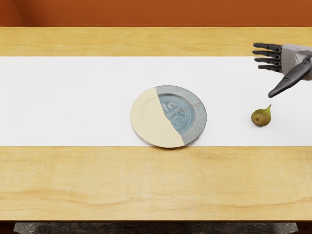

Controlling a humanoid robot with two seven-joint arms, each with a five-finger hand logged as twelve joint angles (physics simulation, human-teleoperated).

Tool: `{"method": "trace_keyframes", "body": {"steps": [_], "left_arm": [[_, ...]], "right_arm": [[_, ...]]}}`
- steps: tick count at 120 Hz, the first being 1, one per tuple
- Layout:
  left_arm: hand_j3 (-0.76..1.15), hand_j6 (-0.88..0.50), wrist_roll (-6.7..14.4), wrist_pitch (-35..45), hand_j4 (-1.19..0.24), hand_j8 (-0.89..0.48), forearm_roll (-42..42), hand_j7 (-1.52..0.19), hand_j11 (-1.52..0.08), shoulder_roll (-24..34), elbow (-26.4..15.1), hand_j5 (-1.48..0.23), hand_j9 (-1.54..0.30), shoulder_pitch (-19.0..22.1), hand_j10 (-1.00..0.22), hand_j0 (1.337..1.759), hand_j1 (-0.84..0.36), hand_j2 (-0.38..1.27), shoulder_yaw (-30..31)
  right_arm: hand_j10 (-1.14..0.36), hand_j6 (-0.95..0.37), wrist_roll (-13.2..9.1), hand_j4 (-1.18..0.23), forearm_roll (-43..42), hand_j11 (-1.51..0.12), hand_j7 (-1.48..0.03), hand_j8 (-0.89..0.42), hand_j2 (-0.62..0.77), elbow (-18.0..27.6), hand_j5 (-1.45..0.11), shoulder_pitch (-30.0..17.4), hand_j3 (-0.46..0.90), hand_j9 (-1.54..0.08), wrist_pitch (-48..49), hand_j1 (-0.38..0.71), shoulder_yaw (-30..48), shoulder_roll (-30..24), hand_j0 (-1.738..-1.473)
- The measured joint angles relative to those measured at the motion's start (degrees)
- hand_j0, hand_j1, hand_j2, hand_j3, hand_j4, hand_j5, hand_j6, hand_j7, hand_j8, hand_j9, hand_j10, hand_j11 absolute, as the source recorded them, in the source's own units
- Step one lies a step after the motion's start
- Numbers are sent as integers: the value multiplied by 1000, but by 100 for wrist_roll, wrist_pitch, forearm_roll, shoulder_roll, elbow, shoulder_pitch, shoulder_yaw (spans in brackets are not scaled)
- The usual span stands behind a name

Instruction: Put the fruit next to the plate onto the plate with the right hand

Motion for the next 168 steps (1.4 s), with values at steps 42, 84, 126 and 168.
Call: {"method": "trace_keyframes", "body": {"steps": [42, 84, 126, 168], "left_arm": [[0, 0, -1, 0, 0, 0, 0, 0, 0, 0, 0, 0, 0, 0, 0, 1658, 349, 0, 0], [0, 0, 1, 0, 0, 0, 0, 0, 0, 0, 0, 0, 0, 0, 0, 1658, 349, 0, 0], [0, 0, 1, 0, 0, 0, 0, 0, 0, 0, 0, 0, 0, 0, 0, 1658, 349, 0, 0], [0, 0, 0, 0, 0, 0, 0, 0, 0, 0, 0, 0, 0, 0, 0, 1658, 349, 0, 0]], "right_arm": [[-1, -3, -589, -2, -1289, 0, 0, -2, 1, 339, 0, 469, 0, 0, 1, -349, -33, -85, -1658], [-21, -24, -557, -22, -4461, -22, -22, -22, -2, 1215, -23, 681, 0, -23, 0, -329, -32, -116, -1658], [-58, -62, 1101, -59, -5743, -69, -69, -60, -9, 1232, -70, 653, 0, -69, -188, -287, -944, 136, -1658], [-123, -128, 1198, -125, -5929, -154, -153, -125, -21, 998, -154, 134, 0, -154, -1530, -210, -1277, 359, -1658]]}}
